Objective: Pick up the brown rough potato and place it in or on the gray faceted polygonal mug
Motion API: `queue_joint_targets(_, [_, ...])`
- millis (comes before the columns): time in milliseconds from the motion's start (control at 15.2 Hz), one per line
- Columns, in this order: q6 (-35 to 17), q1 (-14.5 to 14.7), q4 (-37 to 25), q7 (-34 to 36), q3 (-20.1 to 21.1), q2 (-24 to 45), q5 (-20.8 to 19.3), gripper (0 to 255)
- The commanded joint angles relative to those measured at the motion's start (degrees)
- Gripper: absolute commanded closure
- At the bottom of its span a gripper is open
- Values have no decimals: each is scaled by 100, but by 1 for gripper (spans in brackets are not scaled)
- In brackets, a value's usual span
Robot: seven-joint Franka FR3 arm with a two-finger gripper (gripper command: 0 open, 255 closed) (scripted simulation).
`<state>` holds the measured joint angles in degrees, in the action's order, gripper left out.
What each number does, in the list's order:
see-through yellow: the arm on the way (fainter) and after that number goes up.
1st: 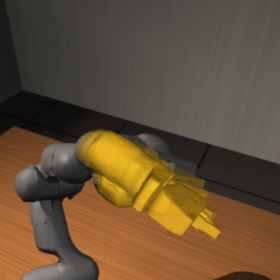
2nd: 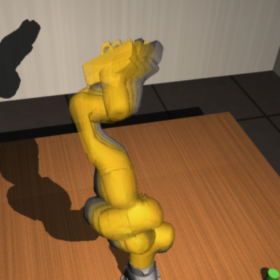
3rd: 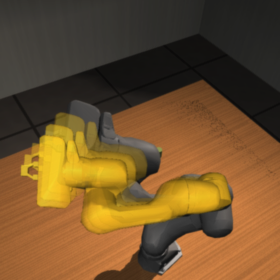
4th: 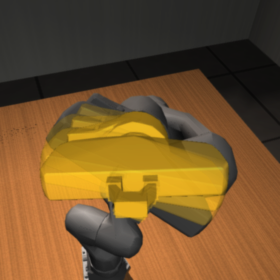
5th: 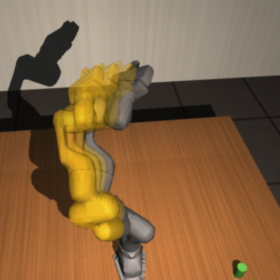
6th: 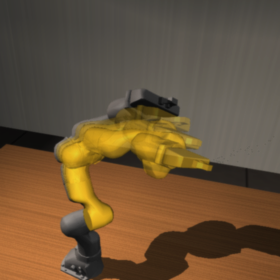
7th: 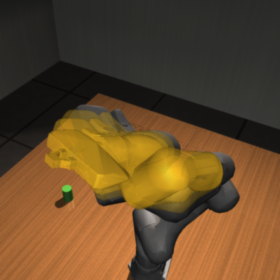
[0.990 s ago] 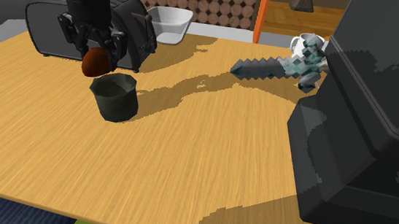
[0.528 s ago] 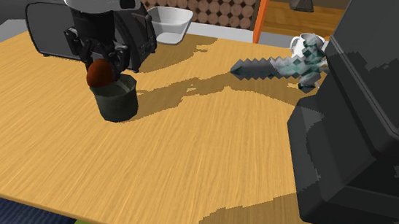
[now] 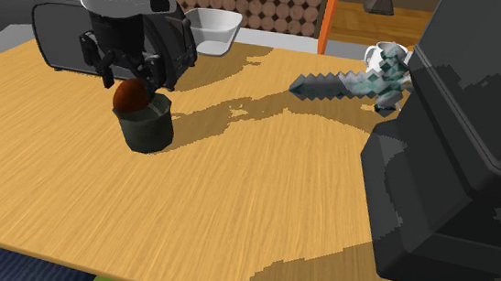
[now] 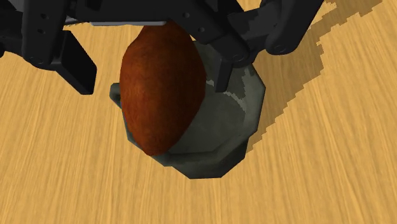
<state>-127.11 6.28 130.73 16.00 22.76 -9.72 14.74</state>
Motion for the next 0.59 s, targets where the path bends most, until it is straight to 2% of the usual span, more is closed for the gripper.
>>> queue_joint_targets(0, [0, 0, 0, 0, 0, 0, 0, 0])
queue_joint_targets(198, [0, 0, 0, 0, 0, 0, 0, 0])
queue_joint_targets(462, [755, -46, -391, -45, -134, -359, 24, 0])
queue_joint_targets(528, [755, -45, -391, -45, -135, -359, 24, 0])
